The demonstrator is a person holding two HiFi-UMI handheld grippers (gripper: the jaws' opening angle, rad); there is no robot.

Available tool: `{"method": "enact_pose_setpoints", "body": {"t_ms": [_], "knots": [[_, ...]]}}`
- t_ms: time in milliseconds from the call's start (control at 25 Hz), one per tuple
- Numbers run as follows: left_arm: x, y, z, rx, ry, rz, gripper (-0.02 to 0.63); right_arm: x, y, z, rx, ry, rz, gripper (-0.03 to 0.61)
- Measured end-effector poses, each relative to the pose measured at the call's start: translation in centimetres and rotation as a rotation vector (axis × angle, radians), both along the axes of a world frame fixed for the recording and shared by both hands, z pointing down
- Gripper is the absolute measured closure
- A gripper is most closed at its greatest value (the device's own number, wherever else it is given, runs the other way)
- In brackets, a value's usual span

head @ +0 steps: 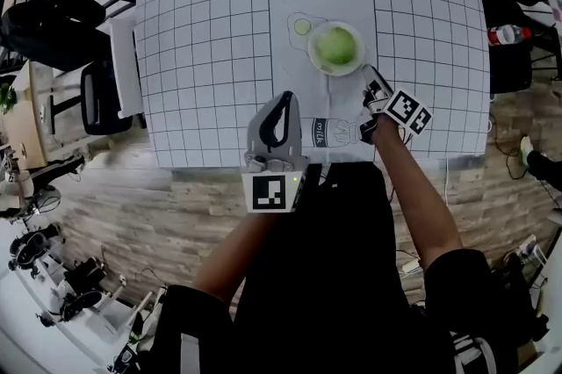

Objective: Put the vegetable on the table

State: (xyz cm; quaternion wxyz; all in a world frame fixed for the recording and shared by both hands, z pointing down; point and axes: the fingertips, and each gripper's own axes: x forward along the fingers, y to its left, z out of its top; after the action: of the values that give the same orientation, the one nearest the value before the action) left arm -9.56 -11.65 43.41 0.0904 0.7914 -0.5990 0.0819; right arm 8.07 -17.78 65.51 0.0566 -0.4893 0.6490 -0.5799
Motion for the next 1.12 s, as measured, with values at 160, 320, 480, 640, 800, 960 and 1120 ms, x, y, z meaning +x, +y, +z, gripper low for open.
{"method": "enact_pose_setpoints", "body": {"t_ms": [160, 320, 480, 640, 800, 960, 1120], "knots": [[-0.4, 1.3, -1.4, 0.027, 0.022, -0.002, 0.606, -1.0, 1.6, -4.1, 0.067, 0.019, -0.037, 0.500], [-0.7, 3.3, -2.5, 0.033, 0.039, 0.020, 0.606, -2.7, 4.1, -8.2, 0.136, 0.071, -0.092, 0.517], [-1.2, 5.3, -2.5, 0.047, 0.051, 0.027, 0.606, -4.3, 6.0, -11.8, 0.203, 0.114, -0.133, 0.523], [-1.9, 7.2, -2.5, 0.037, 0.080, 0.026, 0.606, -5.7, 8.5, -14.7, 0.269, 0.183, -0.149, 0.580], [-2.0, 8.6, -3.1, 0.056, 0.121, 0.037, 0.606, -7.4, 10.9, -17.4, 0.323, 0.182, -0.190, 0.580], [-1.6, 9.7, -3.8, 0.060, 0.128, 0.069, 0.606, -7.6, 13.0, -20.4, 0.400, 0.239, -0.200, 0.580], [-0.8, 10.1, -4.6, 0.054, 0.138, 0.076, 0.606, -7.5, 14.9, -23.7, 0.514, 0.341, -0.217, 0.580]]}}
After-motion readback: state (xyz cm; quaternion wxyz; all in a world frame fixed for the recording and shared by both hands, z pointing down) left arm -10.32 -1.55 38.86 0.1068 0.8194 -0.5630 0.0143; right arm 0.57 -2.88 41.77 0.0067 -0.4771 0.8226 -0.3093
